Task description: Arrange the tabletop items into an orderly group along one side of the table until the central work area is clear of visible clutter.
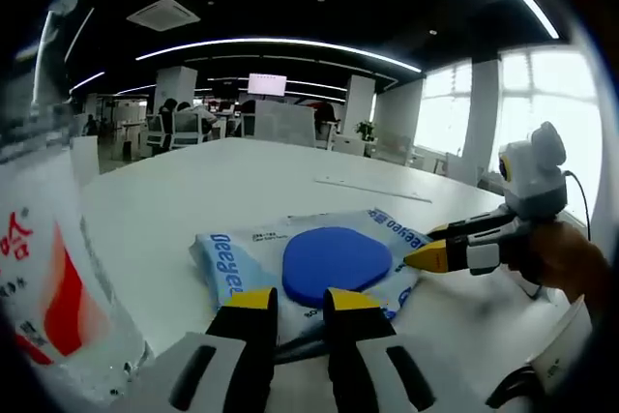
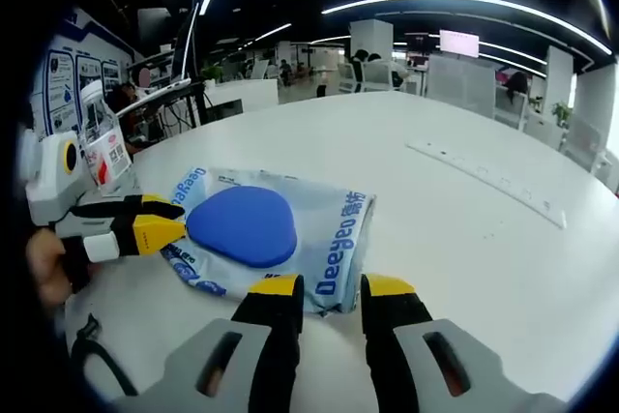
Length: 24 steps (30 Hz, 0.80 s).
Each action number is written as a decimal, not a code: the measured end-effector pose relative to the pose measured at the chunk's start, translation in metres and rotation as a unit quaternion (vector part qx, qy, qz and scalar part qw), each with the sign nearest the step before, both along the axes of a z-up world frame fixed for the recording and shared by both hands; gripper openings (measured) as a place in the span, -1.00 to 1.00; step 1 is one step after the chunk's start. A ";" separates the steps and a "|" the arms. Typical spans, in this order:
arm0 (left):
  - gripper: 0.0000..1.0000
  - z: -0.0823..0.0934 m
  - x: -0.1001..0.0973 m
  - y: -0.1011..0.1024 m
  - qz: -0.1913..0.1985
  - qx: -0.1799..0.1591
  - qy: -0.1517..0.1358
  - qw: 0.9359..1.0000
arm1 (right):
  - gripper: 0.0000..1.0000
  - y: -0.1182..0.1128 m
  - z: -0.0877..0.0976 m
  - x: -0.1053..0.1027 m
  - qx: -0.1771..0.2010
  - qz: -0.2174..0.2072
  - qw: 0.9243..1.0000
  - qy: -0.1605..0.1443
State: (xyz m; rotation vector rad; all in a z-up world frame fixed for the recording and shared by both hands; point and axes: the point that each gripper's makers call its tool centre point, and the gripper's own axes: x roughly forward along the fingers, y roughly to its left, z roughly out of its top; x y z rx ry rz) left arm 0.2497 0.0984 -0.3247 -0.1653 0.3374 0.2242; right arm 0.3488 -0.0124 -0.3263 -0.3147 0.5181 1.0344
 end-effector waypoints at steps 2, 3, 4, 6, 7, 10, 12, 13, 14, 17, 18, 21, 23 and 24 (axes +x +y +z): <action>-0.75 0.002 -0.001 0.000 0.004 -0.002 -0.003 1.000 | -0.61 0.000 0.000 -0.001 -0.002 0.001 1.000 -0.004; -0.75 0.003 0.000 0.001 0.006 -0.011 -0.006 1.000 | -0.61 -0.001 0.000 -0.001 -0.002 0.001 1.000 -0.005; -0.75 0.003 0.000 0.003 0.004 -0.016 -0.007 1.000 | -0.63 -0.001 0.001 -0.002 -0.001 0.001 1.000 -0.004; -0.75 0.004 0.000 0.002 0.006 -0.020 -0.008 1.000 | -0.69 0.000 0.002 0.000 0.001 0.003 1.000 -0.005; -0.75 0.004 -0.001 0.002 0.006 -0.013 -0.004 1.000 | -0.70 0.001 0.002 0.001 0.000 0.004 1.000 -0.006; -0.66 0.007 -0.002 -0.001 0.012 -0.006 -0.002 1.000 | -0.73 0.000 0.001 -0.002 0.000 0.006 1.000 -0.006; -0.55 0.007 -0.003 -0.005 0.006 0.014 0.008 1.000 | -0.74 0.000 0.000 -0.002 0.000 0.008 1.000 -0.006; -0.50 0.007 -0.004 -0.005 0.007 0.022 0.009 1.000 | -0.74 0.000 -0.001 -0.003 0.000 0.008 1.000 -0.005; -0.47 0.008 -0.004 -0.005 0.009 0.024 0.010 1.000 | -0.75 0.000 -0.001 -0.004 0.001 0.008 1.000 -0.004; -0.35 0.011 -0.003 -0.001 0.016 0.050 0.019 0.998 | -0.76 0.000 -0.002 -0.004 0.003 0.010 1.000 0.000; -0.30 0.013 -0.002 0.001 0.020 0.057 0.021 0.998 | -0.76 0.000 -0.002 -0.005 0.004 0.011 1.000 0.001; -0.27 0.012 -0.006 0.002 0.031 0.056 0.023 0.998 | -0.77 -0.001 -0.002 -0.007 0.006 0.012 1.000 0.003; -0.26 0.014 -0.005 0.003 0.035 0.052 0.023 0.998 | -0.78 0.000 -0.002 -0.005 0.007 0.013 1.000 0.004; -0.24 0.017 -0.006 0.002 0.036 0.054 0.020 0.998 | -0.78 0.000 -0.002 -0.005 0.006 0.013 1.000 0.004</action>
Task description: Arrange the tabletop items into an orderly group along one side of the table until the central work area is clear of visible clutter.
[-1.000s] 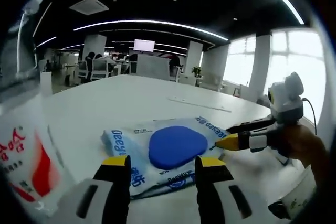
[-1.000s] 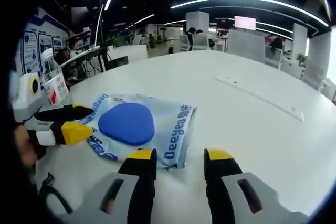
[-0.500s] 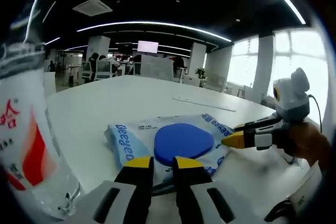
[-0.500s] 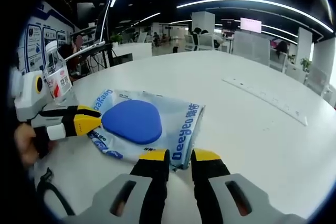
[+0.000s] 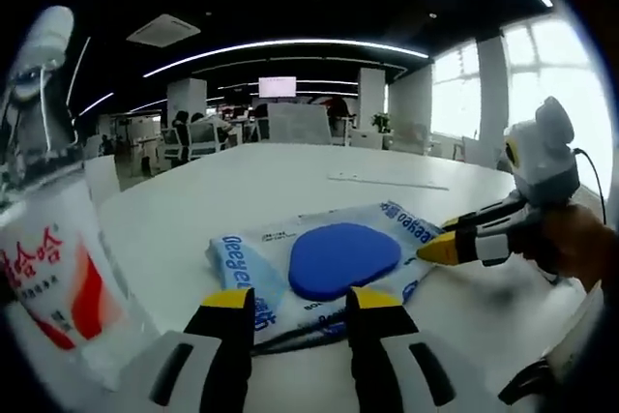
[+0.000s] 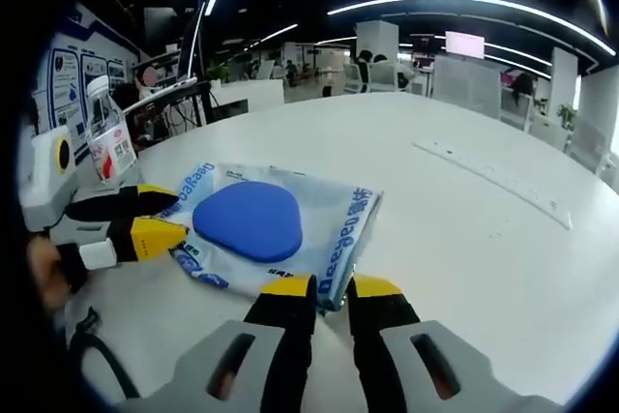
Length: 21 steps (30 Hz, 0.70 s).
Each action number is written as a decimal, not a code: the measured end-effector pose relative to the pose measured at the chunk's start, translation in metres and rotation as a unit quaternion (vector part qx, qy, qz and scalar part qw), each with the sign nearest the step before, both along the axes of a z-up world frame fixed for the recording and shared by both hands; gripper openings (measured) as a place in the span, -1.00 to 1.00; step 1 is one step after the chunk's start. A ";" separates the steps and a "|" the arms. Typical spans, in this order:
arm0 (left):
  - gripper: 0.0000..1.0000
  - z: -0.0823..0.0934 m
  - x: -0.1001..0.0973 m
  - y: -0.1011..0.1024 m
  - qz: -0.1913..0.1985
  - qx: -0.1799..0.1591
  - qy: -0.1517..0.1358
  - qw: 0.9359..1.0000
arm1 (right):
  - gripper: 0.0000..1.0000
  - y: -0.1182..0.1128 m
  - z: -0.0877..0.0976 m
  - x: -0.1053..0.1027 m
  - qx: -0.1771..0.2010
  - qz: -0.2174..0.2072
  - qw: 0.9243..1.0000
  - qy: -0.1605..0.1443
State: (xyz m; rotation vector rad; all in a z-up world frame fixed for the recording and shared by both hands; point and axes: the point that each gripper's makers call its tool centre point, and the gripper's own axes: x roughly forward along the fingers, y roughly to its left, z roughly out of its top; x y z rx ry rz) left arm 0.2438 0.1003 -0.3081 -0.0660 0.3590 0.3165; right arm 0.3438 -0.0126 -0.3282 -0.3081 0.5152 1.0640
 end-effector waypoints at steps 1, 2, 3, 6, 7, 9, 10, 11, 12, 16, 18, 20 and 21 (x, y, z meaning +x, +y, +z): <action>-0.23 0.001 0.000 0.000 0.000 0.000 -0.001 1.000 | -0.78 0.001 0.000 0.003 -0.001 0.001 1.000 -0.001; -0.20 0.004 -0.002 -0.002 -0.002 0.008 0.000 1.000 | -0.79 0.001 0.000 0.003 -0.001 0.001 1.000 0.000; -0.18 0.004 -0.003 -0.002 -0.003 0.011 0.000 1.000 | -0.79 0.001 -0.001 0.002 -0.001 0.002 1.000 0.000; -0.19 0.004 -0.003 0.002 0.000 0.012 0.001 1.000 | -0.80 0.001 -0.001 -0.001 0.000 0.003 1.000 0.000; -0.18 0.005 -0.004 0.003 0.000 0.017 0.000 1.000 | -0.81 0.001 -0.001 -0.001 -0.001 0.003 1.000 0.000; -0.18 0.008 -0.002 -0.005 -0.014 0.016 -0.006 1.000 | -0.82 0.001 -0.002 -0.004 -0.004 0.005 1.000 -0.002; -0.17 0.009 -0.002 -0.009 -0.016 0.022 -0.007 1.000 | -0.83 0.001 -0.002 -0.004 -0.006 0.005 1.000 -0.003; -0.16 0.010 -0.002 -0.010 -0.017 0.033 -0.002 0.999 | -0.83 0.002 -0.002 -0.004 -0.008 0.006 1.000 -0.005; -0.15 0.009 -0.002 -0.015 -0.019 0.045 0.002 0.999 | -0.83 0.002 -0.002 -0.004 -0.011 0.006 1.000 -0.009; -0.07 -0.004 -0.005 -0.006 -0.003 0.045 0.030 0.999 | -0.84 0.002 -0.002 -0.001 -0.010 0.006 1.000 -0.009; -0.01 -0.001 -0.007 0.001 0.008 0.063 0.027 0.998 | -0.85 0.001 -0.002 -0.001 -0.007 0.006 1.000 -0.005; 0.09 0.003 -0.009 0.011 0.025 0.066 0.027 0.997 | -0.85 0.001 -0.002 0.001 -0.008 0.007 1.000 -0.006; 0.13 0.002 -0.009 0.014 0.030 0.059 0.029 0.997 | -0.85 0.000 -0.002 0.001 -0.009 0.007 1.000 -0.008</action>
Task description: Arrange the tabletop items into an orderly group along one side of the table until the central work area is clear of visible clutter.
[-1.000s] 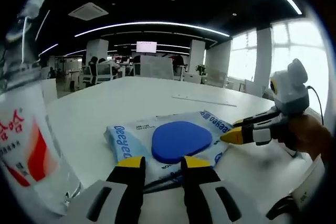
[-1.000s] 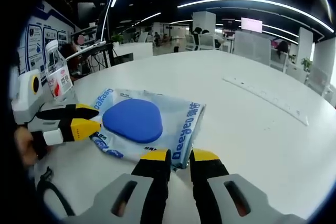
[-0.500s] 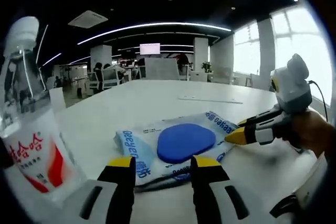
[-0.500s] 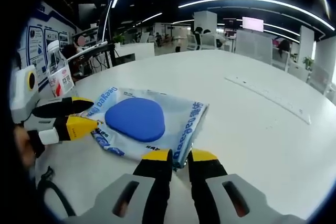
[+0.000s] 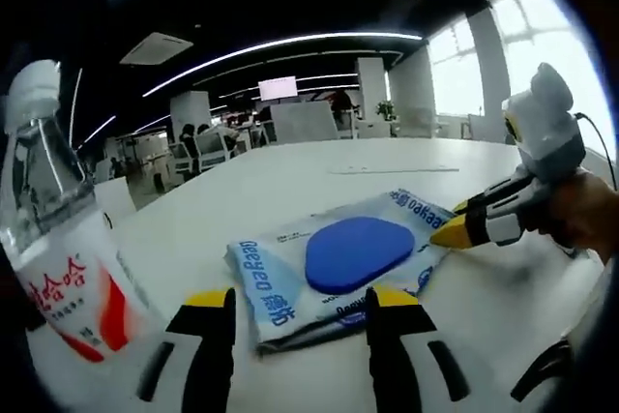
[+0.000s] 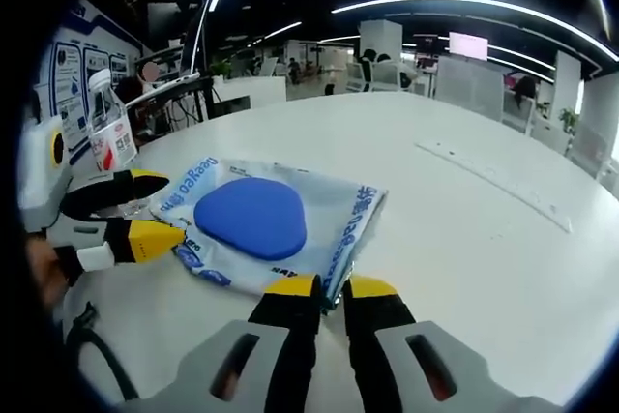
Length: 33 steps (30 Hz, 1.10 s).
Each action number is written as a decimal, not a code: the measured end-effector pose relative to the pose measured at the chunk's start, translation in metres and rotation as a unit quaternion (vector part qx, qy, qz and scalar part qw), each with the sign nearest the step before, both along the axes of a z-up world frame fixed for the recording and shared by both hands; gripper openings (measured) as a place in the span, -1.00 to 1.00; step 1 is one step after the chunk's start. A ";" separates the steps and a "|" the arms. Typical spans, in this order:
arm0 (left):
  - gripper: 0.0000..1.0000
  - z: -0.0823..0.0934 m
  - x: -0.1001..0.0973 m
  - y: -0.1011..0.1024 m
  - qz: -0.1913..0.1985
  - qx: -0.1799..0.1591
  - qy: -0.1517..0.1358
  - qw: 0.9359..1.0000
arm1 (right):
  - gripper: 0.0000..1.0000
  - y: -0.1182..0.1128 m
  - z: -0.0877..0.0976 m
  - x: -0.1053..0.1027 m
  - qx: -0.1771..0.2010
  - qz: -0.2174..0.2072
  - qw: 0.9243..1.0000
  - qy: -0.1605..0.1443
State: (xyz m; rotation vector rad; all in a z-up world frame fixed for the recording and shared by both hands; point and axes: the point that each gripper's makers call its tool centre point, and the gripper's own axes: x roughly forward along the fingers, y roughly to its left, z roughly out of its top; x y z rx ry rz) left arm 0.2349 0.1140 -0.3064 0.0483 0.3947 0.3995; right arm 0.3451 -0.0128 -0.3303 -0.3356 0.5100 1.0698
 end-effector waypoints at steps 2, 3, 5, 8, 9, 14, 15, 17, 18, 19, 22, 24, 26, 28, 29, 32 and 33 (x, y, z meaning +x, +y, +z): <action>0.14 -0.007 0.004 -0.003 -0.001 -0.043 0.004 0.999 | -0.85 -0.001 0.000 0.003 -0.003 0.000 1.000 -0.002; 0.13 -0.009 0.006 -0.004 -0.004 -0.049 0.008 0.999 | -0.85 -0.001 0.000 0.003 -0.003 0.000 1.000 -0.001; 0.12 -0.011 0.009 -0.001 -0.002 -0.060 0.009 0.998 | -0.86 -0.001 0.000 0.002 -0.003 -0.001 1.000 -0.001; 0.02 -0.017 0.009 -0.005 -0.009 -0.090 0.009 0.996 | -0.87 -0.001 0.000 0.002 -0.006 0.000 1.000 -0.002; -0.06 -0.019 0.012 -0.009 -0.021 -0.110 0.007 0.994 | -0.87 -0.001 0.000 0.001 -0.006 0.000 1.000 -0.002; -0.36 -0.011 0.017 -0.005 -0.033 -0.093 -0.009 0.995 | -0.91 -0.002 0.000 0.003 -0.008 0.000 1.000 -0.006; -0.52 -0.010 0.015 -0.002 -0.026 -0.084 -0.011 0.996 | -0.91 -0.002 0.000 0.003 -0.008 -0.001 1.000 -0.006; -0.74 -0.007 0.016 0.000 -0.041 -0.062 -0.015 0.997 | -0.92 -0.002 0.000 0.003 -0.009 -0.001 1.000 -0.007; -0.84 -0.009 0.015 0.001 -0.034 -0.070 -0.015 0.997 | -0.93 -0.002 0.000 0.003 -0.009 -0.001 1.000 -0.006; -0.93 -0.007 0.014 0.003 -0.036 -0.068 -0.018 0.997 | -0.94 -0.002 0.000 0.003 -0.010 -0.001 1.000 -0.005; -0.97 -0.006 0.011 -0.001 -0.050 -0.045 -0.015 0.998 | -0.96 -0.001 0.001 0.003 -0.011 0.000 1.000 -0.007; -0.99 -0.006 0.012 0.000 -0.049 -0.040 -0.015 0.998 | -0.97 0.000 0.001 0.002 -0.012 -0.001 1.000 -0.009; -1.00 -0.005 0.013 0.002 -0.054 -0.030 -0.012 0.998 | -0.98 0.000 0.002 0.001 -0.015 -0.002 1.000 -0.014; -1.00 -0.005 0.013 0.000 -0.055 -0.031 -0.016 0.998 | -1.00 -0.001 0.003 -0.002 -0.013 -0.004 1.000 -0.015; -1.00 -0.004 0.015 0.002 -0.057 -0.031 -0.017 0.998 | -1.00 -0.001 0.002 -0.003 -0.013 -0.004 1.000 -0.016; -1.00 -0.001 0.016 0.003 -0.058 -0.031 -0.019 0.998 | -1.00 0.000 0.004 -0.003 -0.009 -0.003 1.000 -0.010; -1.00 -0.001 0.016 0.003 -0.060 -0.031 -0.020 0.998 | -1.00 0.000 0.005 -0.002 -0.009 -0.003 1.000 -0.010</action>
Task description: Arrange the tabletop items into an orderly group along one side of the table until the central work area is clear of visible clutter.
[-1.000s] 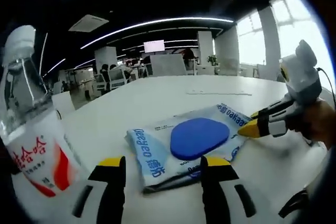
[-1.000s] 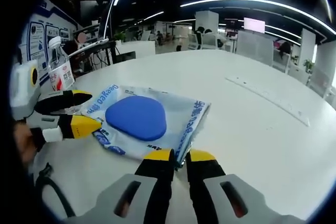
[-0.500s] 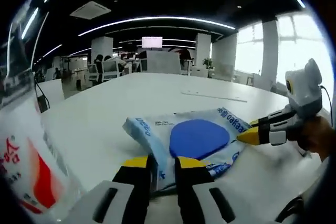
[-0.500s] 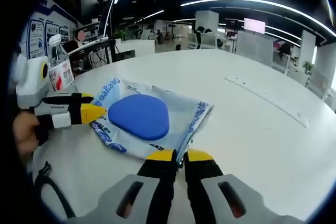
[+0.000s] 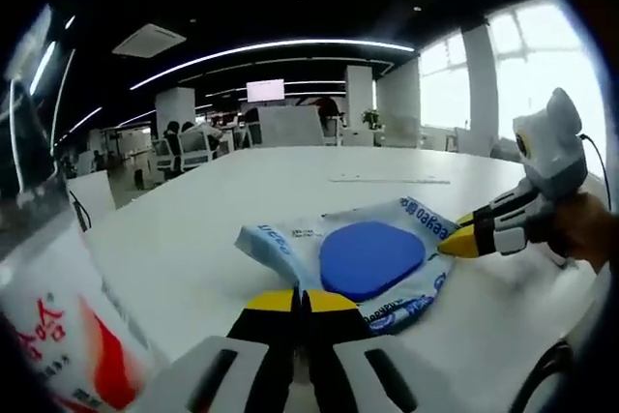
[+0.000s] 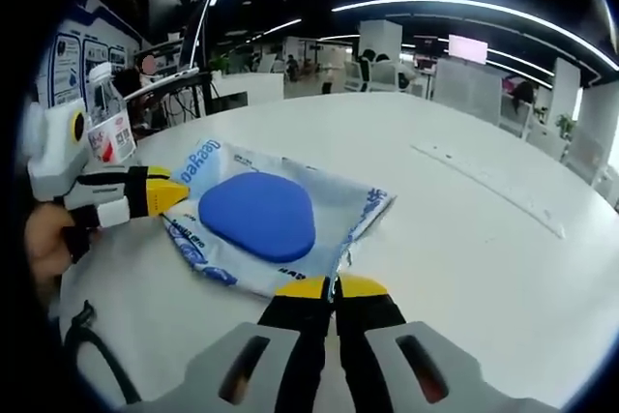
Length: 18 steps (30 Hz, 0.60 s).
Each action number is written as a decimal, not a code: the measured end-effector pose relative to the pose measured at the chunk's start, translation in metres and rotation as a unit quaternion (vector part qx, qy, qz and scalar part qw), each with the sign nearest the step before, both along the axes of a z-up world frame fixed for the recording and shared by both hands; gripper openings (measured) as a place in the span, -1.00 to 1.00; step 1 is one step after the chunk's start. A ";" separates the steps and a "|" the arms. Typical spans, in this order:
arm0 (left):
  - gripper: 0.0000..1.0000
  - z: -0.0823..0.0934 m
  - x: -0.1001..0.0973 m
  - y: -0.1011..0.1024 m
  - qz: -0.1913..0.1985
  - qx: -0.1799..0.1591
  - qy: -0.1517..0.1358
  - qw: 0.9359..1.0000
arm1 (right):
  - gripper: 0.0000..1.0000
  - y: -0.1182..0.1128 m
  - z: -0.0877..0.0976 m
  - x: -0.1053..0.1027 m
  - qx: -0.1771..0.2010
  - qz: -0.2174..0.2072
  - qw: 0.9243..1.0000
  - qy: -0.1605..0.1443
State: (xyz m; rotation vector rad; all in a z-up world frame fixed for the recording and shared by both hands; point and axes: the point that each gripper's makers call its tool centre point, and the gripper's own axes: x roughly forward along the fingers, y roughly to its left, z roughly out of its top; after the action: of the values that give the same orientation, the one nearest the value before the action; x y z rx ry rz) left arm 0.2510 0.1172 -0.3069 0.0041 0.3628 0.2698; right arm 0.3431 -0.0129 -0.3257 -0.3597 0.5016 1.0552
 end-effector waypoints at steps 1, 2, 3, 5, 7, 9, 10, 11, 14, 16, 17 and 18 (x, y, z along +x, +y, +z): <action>-1.00 0.001 0.000 0.000 -0.001 0.000 -0.004 1.000 | -1.00 0.000 0.001 0.000 0.001 0.000 1.000 0.000; -1.00 0.003 0.000 0.000 -0.003 0.001 -0.006 1.000 | -1.00 0.000 0.002 -0.005 0.002 0.001 1.000 -0.002; -1.00 0.004 0.000 0.000 -0.003 0.002 -0.007 1.000 | -1.00 0.000 0.002 -0.008 0.002 0.001 1.000 -0.003; -1.00 0.007 0.001 0.000 -0.007 0.005 -0.009 1.000 | -1.00 -0.001 0.006 -0.009 0.005 0.000 1.000 -0.006; -1.00 0.013 0.003 0.000 -0.010 0.008 -0.014 1.000 | -1.00 -0.003 0.011 -0.007 0.008 0.000 1.000 -0.010; -1.00 0.017 0.002 0.000 -0.010 -0.003 -0.023 1.000 | -1.00 -0.005 0.017 -0.007 0.008 -0.002 1.000 -0.021; -1.00 0.017 0.002 -0.002 -0.013 -0.001 -0.023 1.000 | -1.00 -0.007 0.020 -0.007 0.007 -0.003 1.000 -0.028; -1.00 0.017 0.000 -0.003 -0.015 0.000 -0.024 1.000 | -1.00 -0.008 0.023 -0.007 0.006 -0.003 0.999 -0.033; -1.00 0.020 -0.001 -0.005 -0.021 -0.005 -0.033 0.999 | -1.00 -0.013 0.031 -0.011 0.007 -0.004 0.999 -0.046; -1.00 0.024 0.001 -0.005 -0.023 -0.009 -0.039 0.999 | -1.00 -0.016 0.037 -0.013 0.012 -0.006 0.999 -0.050; -1.00 0.026 0.000 -0.006 -0.024 -0.008 -0.041 0.999 | -1.00 -0.015 0.039 -0.016 0.016 -0.007 0.999 -0.051; -1.00 0.027 -0.005 -0.009 -0.026 -0.005 -0.045 0.999 | -1.00 -0.016 0.041 -0.017 0.019 -0.008 0.998 -0.052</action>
State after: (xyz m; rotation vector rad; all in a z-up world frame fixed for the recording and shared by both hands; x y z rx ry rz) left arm 0.2459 0.1085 -0.2794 -0.0081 0.2748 0.2166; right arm 0.3257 -0.0291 -0.2847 -0.3733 0.3902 1.0234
